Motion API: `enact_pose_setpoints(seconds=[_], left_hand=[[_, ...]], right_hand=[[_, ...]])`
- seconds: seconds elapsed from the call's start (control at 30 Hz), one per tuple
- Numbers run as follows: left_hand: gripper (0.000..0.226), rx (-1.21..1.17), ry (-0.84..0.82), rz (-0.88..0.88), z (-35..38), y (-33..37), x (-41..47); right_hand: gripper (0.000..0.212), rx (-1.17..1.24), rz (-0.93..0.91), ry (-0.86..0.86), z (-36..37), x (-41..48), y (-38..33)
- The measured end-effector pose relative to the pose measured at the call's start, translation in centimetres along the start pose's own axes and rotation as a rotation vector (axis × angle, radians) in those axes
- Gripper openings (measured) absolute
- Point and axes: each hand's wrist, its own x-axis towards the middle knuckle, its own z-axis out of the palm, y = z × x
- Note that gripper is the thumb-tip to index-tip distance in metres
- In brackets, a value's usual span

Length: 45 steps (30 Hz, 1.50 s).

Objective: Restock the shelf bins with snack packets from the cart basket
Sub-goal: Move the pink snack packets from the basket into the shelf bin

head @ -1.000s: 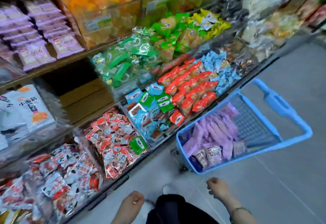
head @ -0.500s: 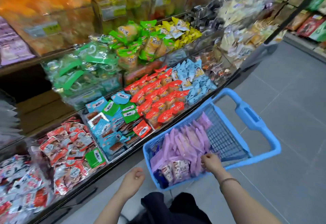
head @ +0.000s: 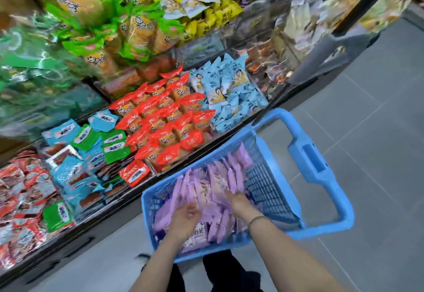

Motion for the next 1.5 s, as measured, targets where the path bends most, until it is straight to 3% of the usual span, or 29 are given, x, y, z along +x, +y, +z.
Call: enact_pose_setpoints(seconds=[0.23,0.33,0.47,0.6,0.73,0.83,0.93,1.03,1.17,1.3,1.4,1.5], left_hand=[[0.039,0.308,0.085,-0.052,0.9,-0.2,2.1],[0.055,0.048,0.115,-0.122,1.7,0.4,2.5],[0.084,-0.128,0.055,-0.209,1.9,0.9,3.3],[0.093,-0.317,-0.043,-0.195,1.0,0.1,1.8],[0.128,-0.523,-0.124,-0.152,0.7,0.1,-0.2],[0.130,-0.570,-0.103,-0.130,0.5,0.4,-1.1],[0.108,-0.718,-0.042,-0.155,0.0,0.4,-1.6],[0.094,-0.761,-0.048,-0.168,-0.5,1.3,-1.9],[0.117,-0.700,-0.144,-0.070,-0.1,2.6,-2.3],[0.138,-0.578,-0.149,-0.022,0.9,3.4,-2.3],[0.139,-0.597,-0.096,-0.040,0.4,3.3,-2.2],[0.133,-0.627,-0.082,-0.076,-0.2,2.5,-2.5]], right_hand=[[0.073,-0.084,-0.019,0.116,2.0,1.7,0.6],[0.080,-0.096,-0.029,0.063,1.9,2.2,1.2],[0.087,0.143,-0.039,-0.102,0.8,1.6,1.5],[0.106,0.242,-0.029,-0.311,-0.3,0.2,2.3],[0.105,0.287,-0.077,-0.412,-0.1,-0.9,3.6],[0.124,0.396,-0.084,-0.447,-0.6,-1.4,3.9],[0.135,0.564,-0.049,-0.469,-2.2,-1.3,4.2],[0.129,0.533,-0.088,-0.465,-3.5,-1.6,3.7],[0.128,0.319,-0.117,-0.469,-2.9,-2.6,2.0],[0.082,0.156,-0.126,-0.508,-1.0,-3.6,0.7],[0.043,0.134,-0.136,-0.558,-0.8,-3.3,0.3],[0.030,0.236,-0.181,-0.430,-1.3,-1.8,0.4]])
